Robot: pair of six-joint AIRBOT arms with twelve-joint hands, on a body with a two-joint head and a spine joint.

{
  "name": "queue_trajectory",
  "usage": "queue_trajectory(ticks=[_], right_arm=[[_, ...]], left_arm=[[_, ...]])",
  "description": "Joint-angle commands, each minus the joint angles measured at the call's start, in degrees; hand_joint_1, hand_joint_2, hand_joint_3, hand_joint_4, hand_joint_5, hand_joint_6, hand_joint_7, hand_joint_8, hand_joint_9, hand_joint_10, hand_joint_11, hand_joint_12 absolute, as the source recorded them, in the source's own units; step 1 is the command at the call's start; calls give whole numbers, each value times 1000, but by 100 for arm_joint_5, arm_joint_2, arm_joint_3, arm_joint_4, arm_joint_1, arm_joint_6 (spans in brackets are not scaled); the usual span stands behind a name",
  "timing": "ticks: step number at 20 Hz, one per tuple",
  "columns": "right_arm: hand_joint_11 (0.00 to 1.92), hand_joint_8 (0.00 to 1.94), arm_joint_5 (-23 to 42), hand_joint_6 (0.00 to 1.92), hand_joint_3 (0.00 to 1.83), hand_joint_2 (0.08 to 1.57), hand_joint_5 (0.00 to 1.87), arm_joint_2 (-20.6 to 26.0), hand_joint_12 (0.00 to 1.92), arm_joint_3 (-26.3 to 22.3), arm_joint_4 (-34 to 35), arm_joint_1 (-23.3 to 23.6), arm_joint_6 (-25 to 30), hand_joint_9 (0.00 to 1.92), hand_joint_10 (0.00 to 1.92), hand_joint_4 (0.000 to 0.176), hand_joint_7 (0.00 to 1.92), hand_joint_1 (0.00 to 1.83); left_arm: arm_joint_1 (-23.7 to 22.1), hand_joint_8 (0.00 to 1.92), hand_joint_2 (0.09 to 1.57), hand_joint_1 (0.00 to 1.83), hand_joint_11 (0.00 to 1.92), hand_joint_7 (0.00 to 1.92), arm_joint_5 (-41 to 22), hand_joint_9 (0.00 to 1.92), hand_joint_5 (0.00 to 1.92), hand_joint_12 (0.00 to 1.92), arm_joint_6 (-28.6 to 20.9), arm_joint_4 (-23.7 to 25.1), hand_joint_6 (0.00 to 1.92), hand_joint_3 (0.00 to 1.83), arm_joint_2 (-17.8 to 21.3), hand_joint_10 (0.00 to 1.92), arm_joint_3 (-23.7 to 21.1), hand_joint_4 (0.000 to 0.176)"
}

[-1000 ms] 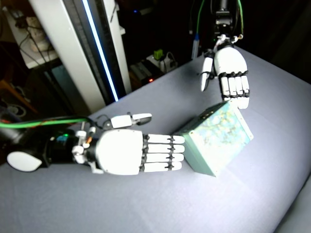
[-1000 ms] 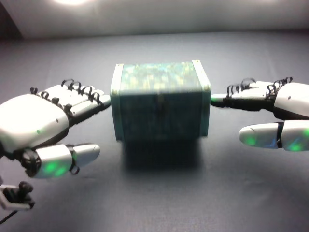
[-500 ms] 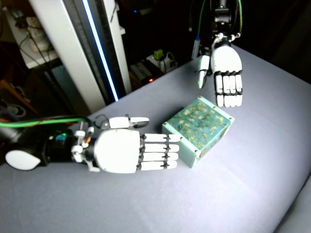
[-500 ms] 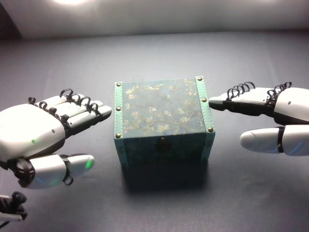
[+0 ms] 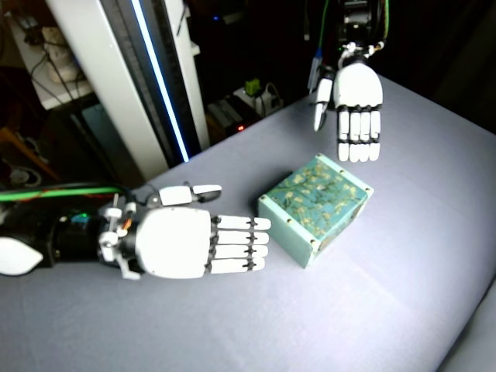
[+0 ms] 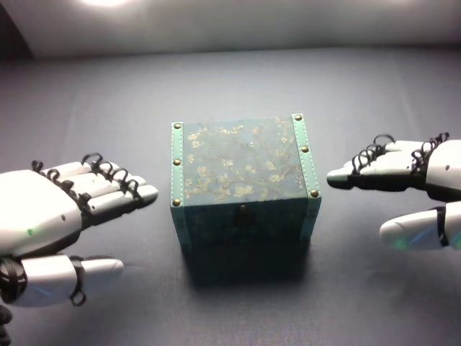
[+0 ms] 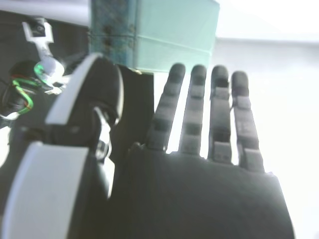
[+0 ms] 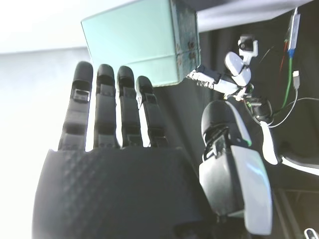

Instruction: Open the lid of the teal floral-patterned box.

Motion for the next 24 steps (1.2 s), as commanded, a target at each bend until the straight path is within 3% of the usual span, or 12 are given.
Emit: queue_trajectory(ticks=[1, 2, 4, 5, 7, 9, 14, 17, 20, 24], right_arm=[[124, 11, 534, 0, 12, 1322, 170, 31, 440, -15, 120, 17, 103, 269, 21, 8, 235, 0], [78, 2, 518, 1, 5, 1338, 161, 31, 391, -15, 29, 17, 147, 288, 6, 34, 247, 0], [110, 1, 510, 0, 1, 1354, 169, 31, 212, -15, -36, 17, 157, 280, 1, 20, 246, 0], [146, 0, 510, 0, 6, 1363, 169, 25, 208, -15, -49, 18, 157, 276, 0, 0, 247, 0], [210, 7, 529, 10, 5, 1364, 197, 17, 237, -15, -78, 18, 157, 287, 4, 0, 267, 0], [115, 6, 596, 3, 2, 1372, 211, -12, 493, -23, -82, 59, 157, 278, 3, 0, 257, 0], [4, 0, 879, 0, 0, 1388, 160, -79, 797, -16, 94, 172, 155, 265, 1, 0, 215, 0], [0, 7, 996, 6, 0, 1355, 136, -115, 734, 15, 319, 196, 45, 217, 2, 0, 167, 0], [0, 2, 1144, 1, 8, 1423, 135, -121, 691, 16, 553, 196, -72, 223, 4, 0, 167, 0], [69, 1, 1348, 1, 1, 1442, 199, -139, 542, 16, 887, 197, -237, 245, 1, 0, 208, 0]], left_arm=[[-33, 2, 1482, 105, 55, 79, -531, 99, 74, 152, -41, -45, 2, 0, 52, 4, 1, 0], [-50, 3, 1482, 90, 75, 90, -494, 109, 84, 147, -72, 16, 2, 0, 35, 4, 0, 0], [-96, 3, 1481, 31, 74, 95, -433, 110, 76, 130, -170, 150, 6, 2, -26, 2, 15, 0], [-164, 1, 1485, 6, 52, 77, -378, 84, 68, 113, -247, 268, 2, 3, -93, 0, 45, 0], [-253, 2, 1483, 22, 35, 59, -341, 66, 62, 97, -276, 360, 2, 0, -168, 3, 83, 0], [-313, 0, 1483, 0, 21, 28, -416, 40, 8, 85, -277, 355, 0, 0, -209, 0, 111, 0], [-327, 6, 1488, 0, 48, 19, -831, 51, 7, 91, -276, 120, 3, 2, -197, 9, 153, 0], [-325, 5, 1503, 31, 39, 27, -993, 77, 0, 92, -177, -88, 0, 3, -199, 11, 185, 0], [-325, 13, 1490, 16, 62, 80, -1148, 127, 35, 125, -61, -245, 8, 0, -191, 16, 185, 0], [-326, 2, 1465, 0, 0, 108, -1354, 139, 48, 260, 83, -469, 1, 0, -198, 2, 185, 0]])
